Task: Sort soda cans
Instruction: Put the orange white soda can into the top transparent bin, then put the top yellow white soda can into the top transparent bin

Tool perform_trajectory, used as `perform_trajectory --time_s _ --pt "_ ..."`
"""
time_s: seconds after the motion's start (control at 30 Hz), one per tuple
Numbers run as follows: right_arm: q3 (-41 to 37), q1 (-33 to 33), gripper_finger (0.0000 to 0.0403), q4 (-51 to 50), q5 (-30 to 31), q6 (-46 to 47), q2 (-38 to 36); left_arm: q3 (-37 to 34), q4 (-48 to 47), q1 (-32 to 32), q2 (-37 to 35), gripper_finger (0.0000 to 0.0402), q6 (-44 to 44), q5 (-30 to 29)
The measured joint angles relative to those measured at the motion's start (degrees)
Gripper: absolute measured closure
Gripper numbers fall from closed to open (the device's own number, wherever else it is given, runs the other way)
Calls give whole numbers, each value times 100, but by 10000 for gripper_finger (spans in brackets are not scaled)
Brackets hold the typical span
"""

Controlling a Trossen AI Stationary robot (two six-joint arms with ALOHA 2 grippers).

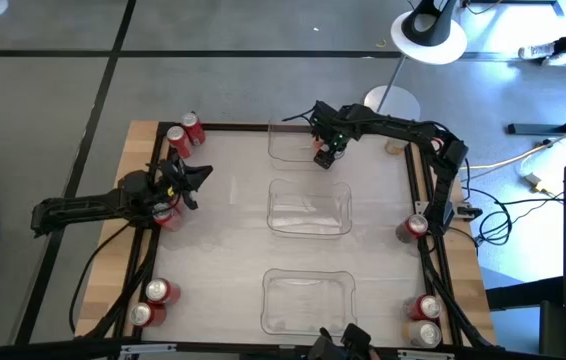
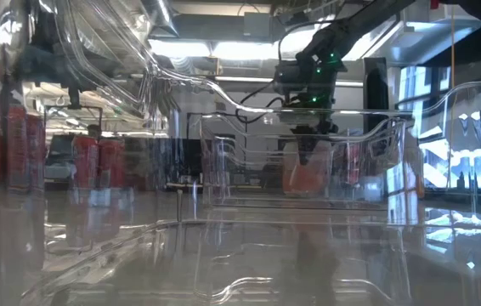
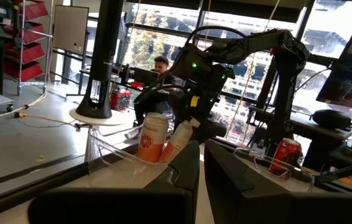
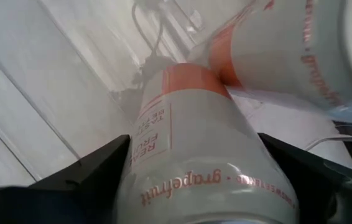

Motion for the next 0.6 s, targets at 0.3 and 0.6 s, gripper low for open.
perform_trajectory --time_s 0.3,0.6 --pt "320 4 60 -245 22 -20 4 0 0 0 0 384 0 -2" --pt "1392 7 59 -1594 22 -17 1 0 -2 2 0 384 -7 0"
